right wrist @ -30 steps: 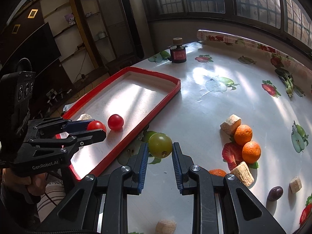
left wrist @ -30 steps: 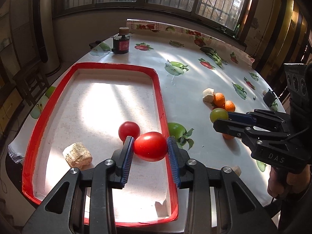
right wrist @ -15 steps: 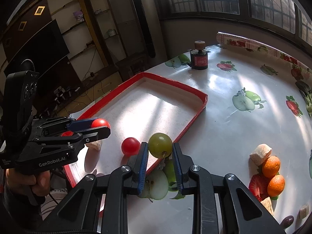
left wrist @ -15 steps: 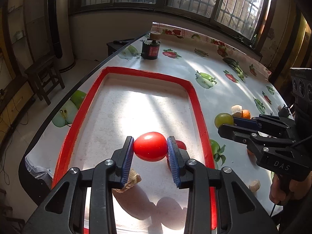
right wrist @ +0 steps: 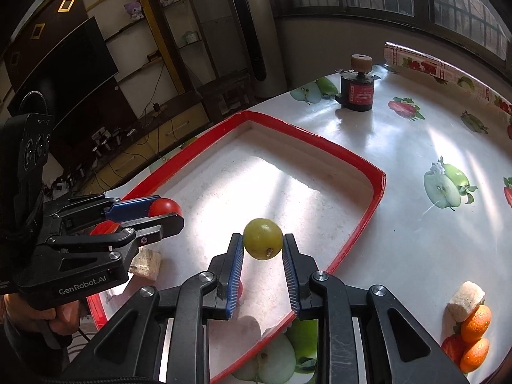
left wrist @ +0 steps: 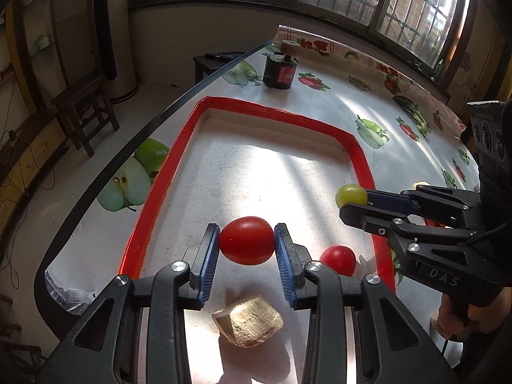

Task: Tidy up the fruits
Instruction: 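Carry the tomato with the left tool while the right tool carries the yellow-green fruit to the tray, then release the tomato from the left tool while the right tool drops the yellow-green fruit in the tray, then move both tools back toward the remaining fruits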

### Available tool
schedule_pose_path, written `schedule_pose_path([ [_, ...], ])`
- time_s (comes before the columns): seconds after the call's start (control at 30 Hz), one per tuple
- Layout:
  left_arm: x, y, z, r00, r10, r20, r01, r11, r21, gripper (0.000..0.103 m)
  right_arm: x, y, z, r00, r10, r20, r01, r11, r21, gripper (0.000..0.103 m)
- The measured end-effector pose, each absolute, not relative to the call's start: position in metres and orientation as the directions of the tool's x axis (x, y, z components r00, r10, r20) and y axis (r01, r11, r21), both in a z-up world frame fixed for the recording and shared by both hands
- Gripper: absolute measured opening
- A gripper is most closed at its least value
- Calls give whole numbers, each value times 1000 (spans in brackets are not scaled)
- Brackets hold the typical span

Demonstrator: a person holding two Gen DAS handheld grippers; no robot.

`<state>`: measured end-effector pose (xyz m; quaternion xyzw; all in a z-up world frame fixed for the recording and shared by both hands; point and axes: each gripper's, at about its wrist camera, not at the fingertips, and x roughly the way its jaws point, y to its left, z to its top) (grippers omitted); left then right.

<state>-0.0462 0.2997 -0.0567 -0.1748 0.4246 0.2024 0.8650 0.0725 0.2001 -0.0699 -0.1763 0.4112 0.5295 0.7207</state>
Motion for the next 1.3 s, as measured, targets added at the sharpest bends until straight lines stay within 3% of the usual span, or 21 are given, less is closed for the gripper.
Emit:
schedule_pose_path([
  [0.47,-41,306,-70,502,199,-842,-519,848,-109,33,76,222,-99,79,556,-827,-914,372,162,29],
  [0.53,-41,307,-70,497,197,-845,-527,842,-114,35,75,221,-98,80,561,-824,-915,370,163,39],
  [0.63,-43,305,-69,492,207,-846,-537,837,-107,35,73,219,-94,92,565,-820,-916,372,153,41],
  [1.3,-52,271,-36,539,255,-803,-520,851,-78,35,63,146,-53,150,631,-761,-888,425,177,41],
])
